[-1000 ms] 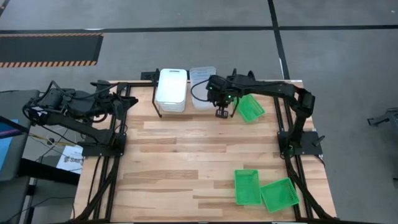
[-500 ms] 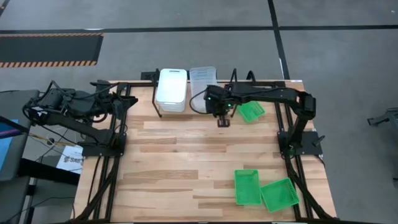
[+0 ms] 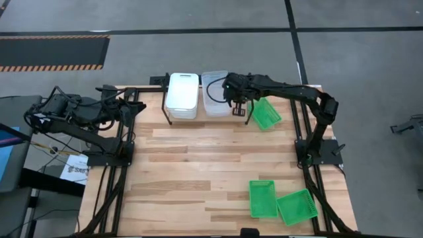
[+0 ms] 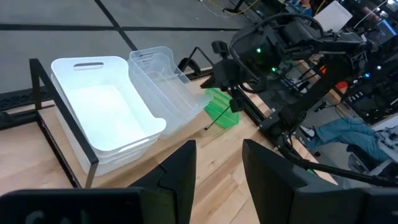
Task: Stack baskets on shelf by color
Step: Adjust the stacked transparent bins on the shelf
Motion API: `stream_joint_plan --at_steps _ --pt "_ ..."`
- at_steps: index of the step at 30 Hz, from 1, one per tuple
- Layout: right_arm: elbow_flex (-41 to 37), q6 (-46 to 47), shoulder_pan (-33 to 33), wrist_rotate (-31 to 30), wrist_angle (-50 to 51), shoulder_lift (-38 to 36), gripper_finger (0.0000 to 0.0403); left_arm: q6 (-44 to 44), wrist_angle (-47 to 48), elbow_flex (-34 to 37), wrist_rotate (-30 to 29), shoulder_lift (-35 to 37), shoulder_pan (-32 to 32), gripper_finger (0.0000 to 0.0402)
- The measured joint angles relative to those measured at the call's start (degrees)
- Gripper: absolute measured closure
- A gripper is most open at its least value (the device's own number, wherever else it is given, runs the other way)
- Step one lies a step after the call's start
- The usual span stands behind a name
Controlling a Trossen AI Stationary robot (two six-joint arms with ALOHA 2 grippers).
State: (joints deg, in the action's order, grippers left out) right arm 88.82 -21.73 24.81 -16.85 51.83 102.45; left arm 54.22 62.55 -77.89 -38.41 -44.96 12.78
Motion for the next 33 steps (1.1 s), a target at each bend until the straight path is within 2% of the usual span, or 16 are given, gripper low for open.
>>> stream_joint_plan --at_steps 5,12,21,25,33 --pt "0.5 -0.9 0.0 0.6 -0.5 0.0 0.0397 0.5 0.0 0.0 0.0 0.0 0.0 0.0283" --pt "0.5 -1.3 -1.8 5.3 -0.7 0.0 0.0396 0.1 0.0 0.0 -1.1 0.0 0.0 0.0283" --pt "0.5 -2.3 -2.2 5.6 -4.2 0.0 0.0396 0.2 -0.1 0.0 -2.2 0.0 0.0 0.0283" --pt "0.5 -2.3 -2.1 5.0 -2.7 -0.4 0.0396 1.3 -0.1 0.0 -2.4 0.0 0.0 0.0283" --pt "0.5 -2.3 3.1 5.0 -3.2 -0.4 0.04 1.5 -0.1 0.0 -2.4 0.0 0.0 0.0283"
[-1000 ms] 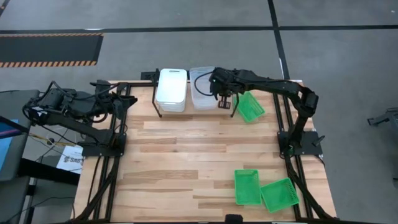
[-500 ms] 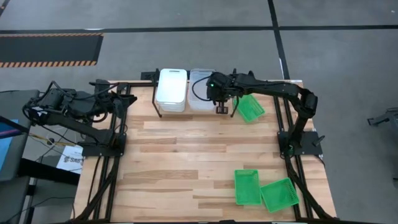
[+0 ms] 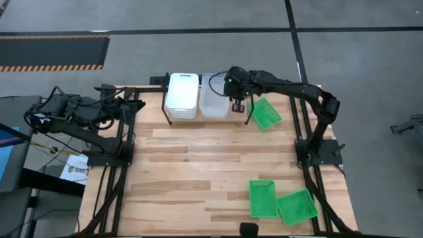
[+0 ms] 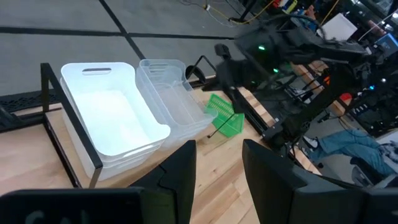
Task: Stack baskets on shelf by color
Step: Adjust the stacked transparent bins on the shelf
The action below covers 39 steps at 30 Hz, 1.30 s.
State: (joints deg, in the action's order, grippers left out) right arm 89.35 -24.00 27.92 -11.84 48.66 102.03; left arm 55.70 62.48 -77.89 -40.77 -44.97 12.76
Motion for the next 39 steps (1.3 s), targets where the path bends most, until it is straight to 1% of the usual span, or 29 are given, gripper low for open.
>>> stream_joint_plan --at_steps 6,13,16,21,26,34,36,39 --pt "0.0 0.0 3.5 2.1 -2.2 3.8 0.0398 0.0 0.0 0.0 0.0 0.0 0.0 0.0283" --pt "0.0 -1.7 4.1 2.8 -6.3 7.3 0.0397 0.0 0.0 0.0 -0.1 0.0 0.0 0.0283" --pt "0.1 -2.0 3.5 2.8 -8.3 7.7 0.0395 0.0 0.0 0.0 -0.1 0.0 0.0 0.0283" --pt "0.3 -3.2 3.4 2.8 -8.7 8.0 0.0397 0.0 0.0 0.0 -0.7 0.0 0.0 0.0283" --pt "0.3 -3.5 4.3 2.8 -10.5 8.0 0.0393 -0.5 0.0 0.0 -1.9 0.0 0.0 0.0283" --pt "0.3 -3.6 4.9 2.6 -13.5 8.0 0.0391 -0.6 0.0 0.0 -2.0 0.0 0.0 0.0283" --pt "0.3 -3.6 4.8 1.9 -13.6 8.0 0.0389 -0.6 0.0 0.0 -2.0 0.0 0.0 0.0283" --pt "2.9 -3.6 4.2 -1.5 -10.7 8.0 0.0385 -0.6 0.0 0.0 -2.0 0.0 0.0 0.0283"
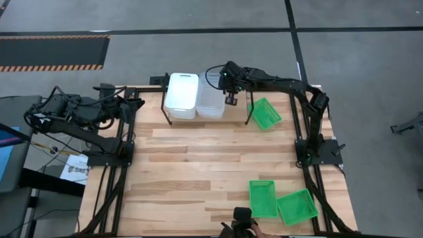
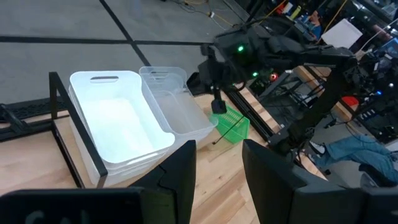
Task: Stack baskets on shelf by color
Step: Adjust the stacked transparent bins on the shelf, then put the top green bin on the shelf
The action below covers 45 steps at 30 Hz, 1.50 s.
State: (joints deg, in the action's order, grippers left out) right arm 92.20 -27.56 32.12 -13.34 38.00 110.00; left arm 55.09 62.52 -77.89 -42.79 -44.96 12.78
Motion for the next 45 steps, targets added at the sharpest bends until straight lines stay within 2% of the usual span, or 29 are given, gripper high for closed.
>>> stream_joint_plan --at_steps 5,8,11,14,16,18,23,26,29,32,38,45 --pt "7.8 -0.7 -1.3 -3.4 9.4 -1.1 0.0379 0.0 0.0 0.0 -2.1 0.0 0.0 0.0283" --pt "12.6 5.0 -1.8 -3.5 19.6 -2.9 0.0373 0.1 0.0 0.0 -2.9 0.0 0.0 0.0283" --pt "14.7 13.9 -1.7 -1.0 30.9 -6.2 0.0355 1.0 0.0 0.0 -2.8 0.0 0.0 0.0283" --pt "13.2 19.3 -1.7 4.7 38.2 -11.6 0.0325 1.0 0.0 0.0 -3.1 0.0 0.0 0.0283" --pt "10.3 21.8 -2.7 8.2 39.9 -15.8 0.0305 0.7 0.0 0.0 -4.2 0.0 0.0 0.0282" --pt "6.1 24.6 -4.1 9.1 39.4 -20.1 0.0288 0.0 0.0 0.0 -5.1 0.0 0.0 0.0278" --pt "-4.9 32.3 -7.5 5.0 31.5 -29.0 0.0263 -0.8 0.0 0.0 -6.8 0.0 0.0 0.0266" --pt "-10.7 36.9 -8.6 3.8 32.5 -32.3 0.0262 -0.8 0.0 0.0 -6.5 0.0 0.0 0.0264" --pt "-18.1 37.2 -10.8 3.8 35.0 -35.5 0.0261 -1.3 0.0 0.0 -5.4 0.0 0.0 0.0264" --pt "-25.8 37.2 -13.6 4.1 33.4 -38.0 0.0256 -2.6 0.0 0.0 -5.3 -0.1 0.0 0.0264" --pt "-36.9 32.9 -17.1 4.1 30.2 -40.0 0.0218 -4.2 0.0 0.0 -5.8 0.0 0.0 0.0264" --pt "-44.4 18.6 -15.3 1.4 23.0 -39.5 0.0174 -5.0 0.1 0.0 -7.4 0.0 0.0 0.0264"
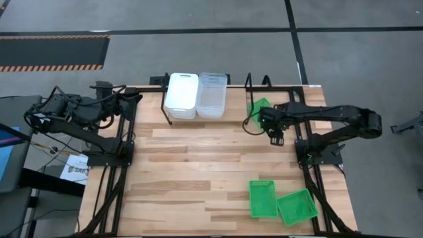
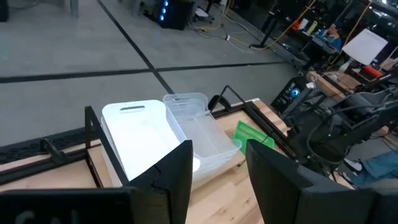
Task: Stack baskets on shelf by color
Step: Put the top green bin on the shelf
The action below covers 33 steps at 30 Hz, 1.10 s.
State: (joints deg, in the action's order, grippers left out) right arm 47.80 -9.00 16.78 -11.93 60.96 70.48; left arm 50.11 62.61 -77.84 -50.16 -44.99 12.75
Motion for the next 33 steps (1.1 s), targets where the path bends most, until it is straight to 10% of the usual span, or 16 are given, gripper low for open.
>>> stream_joint_plan --at_steps 18,33 --pt "-9.2 -18.5 8.4 0.0 -14.0 0.2 0.0193 0.4 1.2 0.5 1.4 0.0 0.0 0.0264" --pt "-8.4 -11.1 6.0 -0.3 -12.5 6.4 0.0388 1.4 1.1 0.5 1.3 0.0 0.0 0.0264"
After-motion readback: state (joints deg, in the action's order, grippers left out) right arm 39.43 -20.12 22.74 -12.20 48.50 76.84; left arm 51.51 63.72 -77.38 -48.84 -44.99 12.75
